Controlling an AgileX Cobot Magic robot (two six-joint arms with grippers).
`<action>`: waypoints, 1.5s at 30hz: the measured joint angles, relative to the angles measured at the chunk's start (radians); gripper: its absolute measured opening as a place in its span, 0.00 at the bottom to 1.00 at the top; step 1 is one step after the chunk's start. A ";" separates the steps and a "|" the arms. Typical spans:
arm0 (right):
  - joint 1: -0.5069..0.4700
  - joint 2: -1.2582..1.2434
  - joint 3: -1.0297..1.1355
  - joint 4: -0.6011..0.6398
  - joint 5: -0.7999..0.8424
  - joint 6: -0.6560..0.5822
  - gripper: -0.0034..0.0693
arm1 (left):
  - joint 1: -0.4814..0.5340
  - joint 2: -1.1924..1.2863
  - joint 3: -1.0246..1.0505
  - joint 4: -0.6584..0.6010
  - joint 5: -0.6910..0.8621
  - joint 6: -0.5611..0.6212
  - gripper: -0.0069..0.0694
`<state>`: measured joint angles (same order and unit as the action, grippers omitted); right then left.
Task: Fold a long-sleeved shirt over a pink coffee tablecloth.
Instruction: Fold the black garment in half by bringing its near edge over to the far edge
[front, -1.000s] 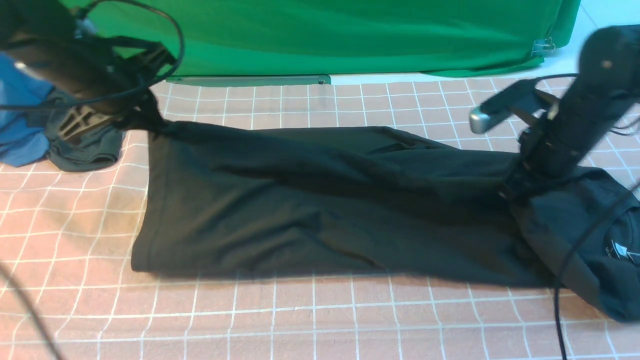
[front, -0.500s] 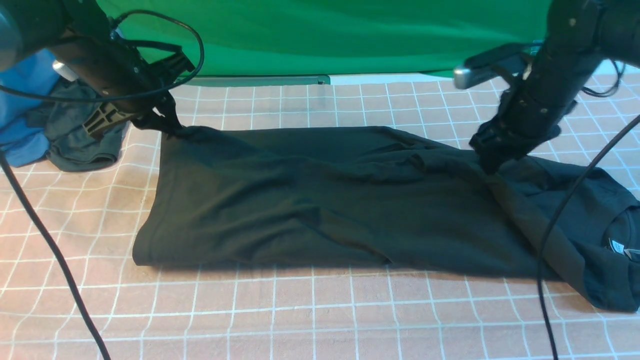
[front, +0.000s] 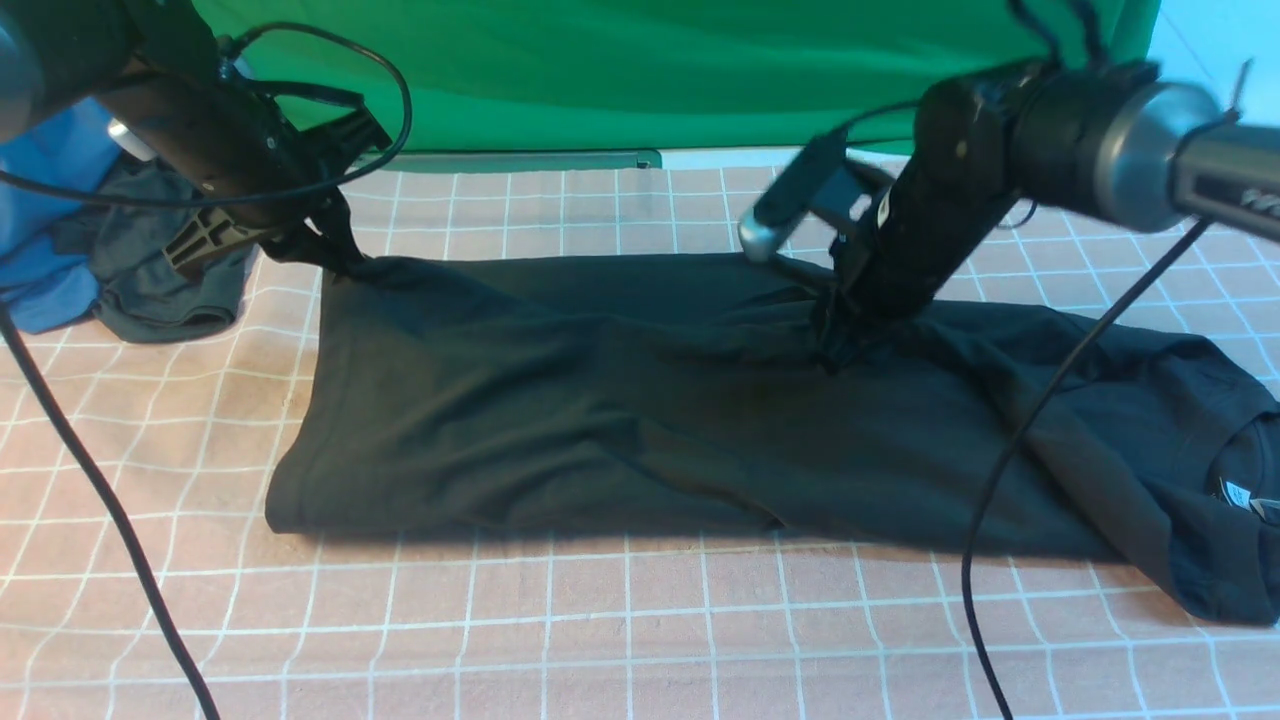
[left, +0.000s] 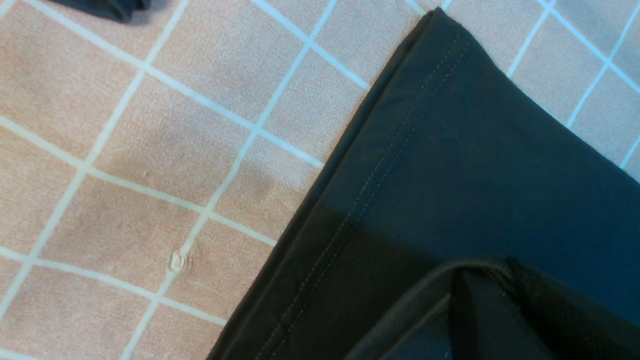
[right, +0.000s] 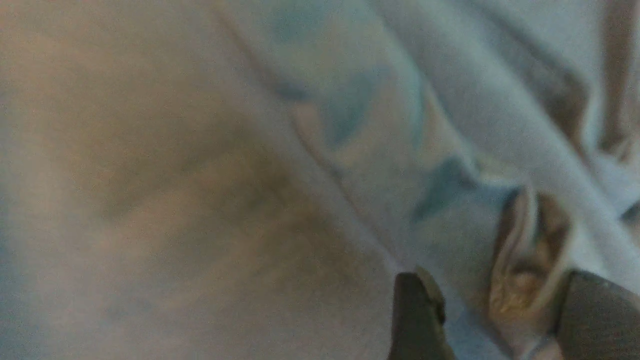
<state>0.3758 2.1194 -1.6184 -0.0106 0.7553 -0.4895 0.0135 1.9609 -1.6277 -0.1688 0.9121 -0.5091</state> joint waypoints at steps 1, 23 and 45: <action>0.000 0.005 0.000 -0.005 -0.003 0.000 0.58 | 0.000 0.000 0.000 0.000 0.000 0.000 0.13; -0.025 0.008 -0.093 -0.110 -0.066 0.083 0.13 | 0.004 0.000 -0.011 -0.004 -0.016 -0.006 0.13; -0.100 0.025 -0.110 -0.104 -0.263 0.123 0.13 | 0.007 0.078 -0.042 -0.007 -0.272 -0.043 0.13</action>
<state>0.2754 2.1445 -1.7288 -0.1150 0.4927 -0.3666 0.0207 2.0394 -1.6697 -0.1757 0.6397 -0.5519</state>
